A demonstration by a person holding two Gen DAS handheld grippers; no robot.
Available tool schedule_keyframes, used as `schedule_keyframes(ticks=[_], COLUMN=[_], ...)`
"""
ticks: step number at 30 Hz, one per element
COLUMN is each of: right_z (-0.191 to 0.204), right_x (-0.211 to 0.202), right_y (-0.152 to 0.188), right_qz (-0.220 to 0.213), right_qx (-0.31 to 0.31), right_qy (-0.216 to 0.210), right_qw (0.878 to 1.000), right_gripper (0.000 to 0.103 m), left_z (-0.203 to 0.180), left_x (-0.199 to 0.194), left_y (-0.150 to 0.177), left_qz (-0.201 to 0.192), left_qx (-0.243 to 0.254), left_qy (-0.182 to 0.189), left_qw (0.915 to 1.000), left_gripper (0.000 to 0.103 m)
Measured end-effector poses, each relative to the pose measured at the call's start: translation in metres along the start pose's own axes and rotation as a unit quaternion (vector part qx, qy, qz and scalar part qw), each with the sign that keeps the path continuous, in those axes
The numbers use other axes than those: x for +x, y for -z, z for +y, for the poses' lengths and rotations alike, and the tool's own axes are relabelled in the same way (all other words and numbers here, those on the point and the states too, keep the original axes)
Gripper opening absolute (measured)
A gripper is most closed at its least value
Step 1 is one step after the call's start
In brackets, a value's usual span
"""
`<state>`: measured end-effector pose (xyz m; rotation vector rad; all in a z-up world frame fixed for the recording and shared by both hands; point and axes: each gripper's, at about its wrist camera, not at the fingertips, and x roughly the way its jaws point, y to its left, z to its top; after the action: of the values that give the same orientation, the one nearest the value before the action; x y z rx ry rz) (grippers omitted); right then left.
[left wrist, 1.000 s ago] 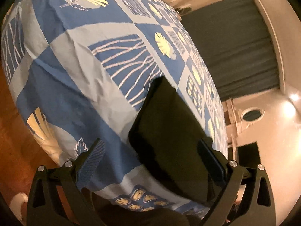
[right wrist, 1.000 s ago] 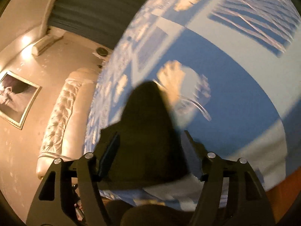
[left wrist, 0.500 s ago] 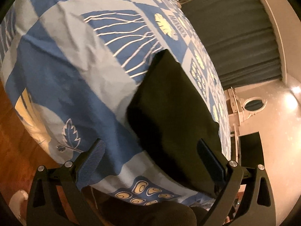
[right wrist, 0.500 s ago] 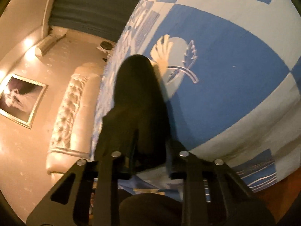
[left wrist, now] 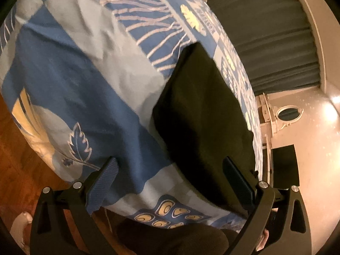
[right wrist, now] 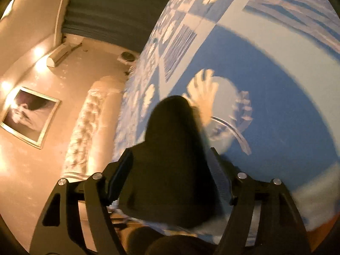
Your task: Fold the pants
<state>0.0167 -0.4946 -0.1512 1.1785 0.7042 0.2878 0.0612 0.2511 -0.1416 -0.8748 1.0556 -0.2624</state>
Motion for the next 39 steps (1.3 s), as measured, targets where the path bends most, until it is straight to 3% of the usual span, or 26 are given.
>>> schedule_keyframes(ticks=[3, 9, 11, 13, 16, 21, 26, 30, 31, 35, 39], right_z=[0.002, -0.002, -0.004, -0.007, -0.013, -0.019, -0.02, 0.002, 0.01, 0.035, 0.045], right_x=[0.02, 0.039, 0.04, 0.044, 0.041, 0.041, 0.037, 0.015, 0.012, 0.003, -0.005], right_y=[-0.016, -0.043, -0.047, -0.049, -0.051, -0.052, -0.049, -0.039, -0.034, -0.003, 0.02], right_qz=[0.023, 0.04, 0.042, 0.051, 0.051, 0.04, 0.042, -0.006, -0.015, -0.023, -0.038], right_qx=[-0.008, 0.015, 0.017, 0.012, 0.007, 0.006, 0.003, -0.015, -0.023, -0.068, -0.072], right_qy=[0.0, -0.03, -0.031, -0.012, 0.004, 0.039, 0.044, 0.08, 0.083, 0.1, 0.101], right_qw=[1.0, 0.999, 0.999, 0.999, 0.999, 0.998, 0.998, 0.997, 0.996, 0.992, 0.992], right_gripper=[0.072, 0.071, 0.065, 0.045, 0.029, 0.022, 0.026, 0.058, 0.06, 0.067, 0.07], left_z=[0.005, 0.01, 0.011, 0.012, 0.014, 0.01, 0.005, 0.007, 0.008, 0.006, 0.006], left_x=[0.007, 0.002, -0.001, -0.004, -0.006, -0.006, -0.014, -0.024, -0.028, -0.032, -0.022], left_y=[0.003, 0.002, 0.001, 0.0, -0.001, 0.0, -0.005, -0.013, -0.017, -0.032, -0.047], left_qz=[0.015, 0.006, 0.001, -0.003, -0.006, -0.009, -0.018, -0.032, -0.039, -0.052, -0.042], left_qx=[-0.007, -0.008, -0.009, -0.011, -0.013, -0.007, 0.005, -0.019, -0.026, -0.032, -0.04], left_qy=[-0.003, 0.002, 0.002, 0.002, 0.002, 0.001, 0.005, 0.033, 0.045, 0.061, 0.076], left_qw=[0.9999, 0.9999, 1.0, 0.9999, 0.9999, 0.9999, 0.9998, 0.9988, 0.9979, 0.9963, 0.9954], left_gripper=[0.097, 0.097, 0.097, 0.097, 0.097, 0.097, 0.097, 0.097, 0.097, 0.097, 0.097])
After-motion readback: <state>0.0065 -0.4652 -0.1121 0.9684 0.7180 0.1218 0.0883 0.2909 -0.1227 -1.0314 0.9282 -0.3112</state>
